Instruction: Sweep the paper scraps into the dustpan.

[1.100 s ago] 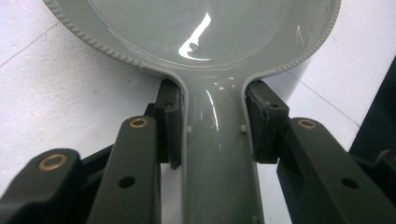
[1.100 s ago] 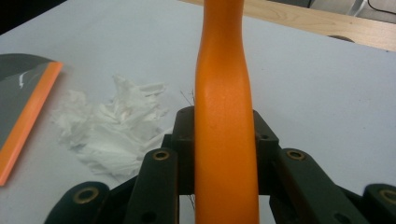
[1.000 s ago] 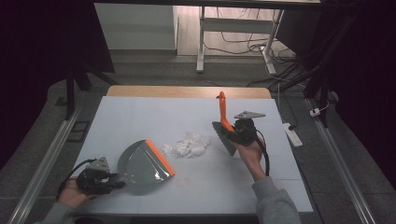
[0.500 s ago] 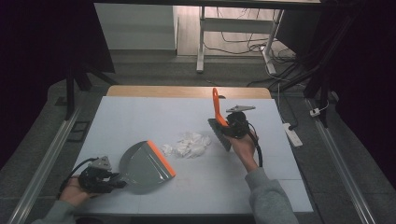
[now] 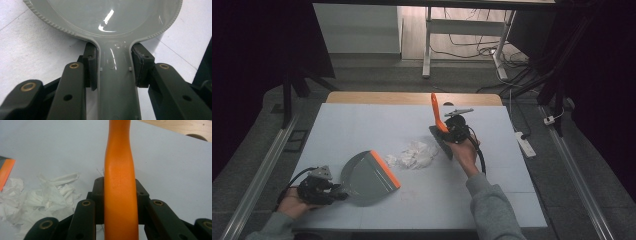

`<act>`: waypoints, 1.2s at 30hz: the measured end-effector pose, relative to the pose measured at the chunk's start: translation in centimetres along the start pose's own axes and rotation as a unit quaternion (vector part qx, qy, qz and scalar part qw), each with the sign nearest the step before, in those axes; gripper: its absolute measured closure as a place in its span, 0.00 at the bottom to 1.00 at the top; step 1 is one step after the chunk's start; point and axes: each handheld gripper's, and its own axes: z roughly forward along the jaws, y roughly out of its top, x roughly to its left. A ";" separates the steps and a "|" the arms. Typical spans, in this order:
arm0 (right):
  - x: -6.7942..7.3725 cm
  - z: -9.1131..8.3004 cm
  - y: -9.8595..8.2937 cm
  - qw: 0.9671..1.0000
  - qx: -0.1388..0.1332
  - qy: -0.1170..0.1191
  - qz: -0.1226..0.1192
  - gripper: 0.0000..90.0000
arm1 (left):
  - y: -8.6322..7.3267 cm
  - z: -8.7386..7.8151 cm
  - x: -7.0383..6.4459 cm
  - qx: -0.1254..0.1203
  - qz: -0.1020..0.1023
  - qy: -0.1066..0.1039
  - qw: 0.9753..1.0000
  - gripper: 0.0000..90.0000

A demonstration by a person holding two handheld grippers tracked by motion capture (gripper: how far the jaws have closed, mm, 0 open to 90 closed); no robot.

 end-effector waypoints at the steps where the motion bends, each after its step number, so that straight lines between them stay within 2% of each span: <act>1: 0.0 0.1 0.0 1.000 0.002 -0.001 0.001 0.78 | 0.0 0.0 0.0 0.000 -0.001 -0.001 1.000 0.69; 11: 0.7 1.5 0.7 1.000 0.017 -0.002 -0.004 0.78 | 0.2 0.1 0.1 0.001 -0.003 -0.001 1.000 0.69; 28: 3.6 3.1 1.1 0.999 0.033 0.021 -0.033 0.78 | 0.4 0.2 0.0 0.005 -0.003 -0.002 1.000 0.69; 36: 4.4 3.2 1.0 0.998 0.033 0.029 -0.038 0.78 | 0.5 0.2 0.0 0.006 -0.002 -0.002 1.000 0.69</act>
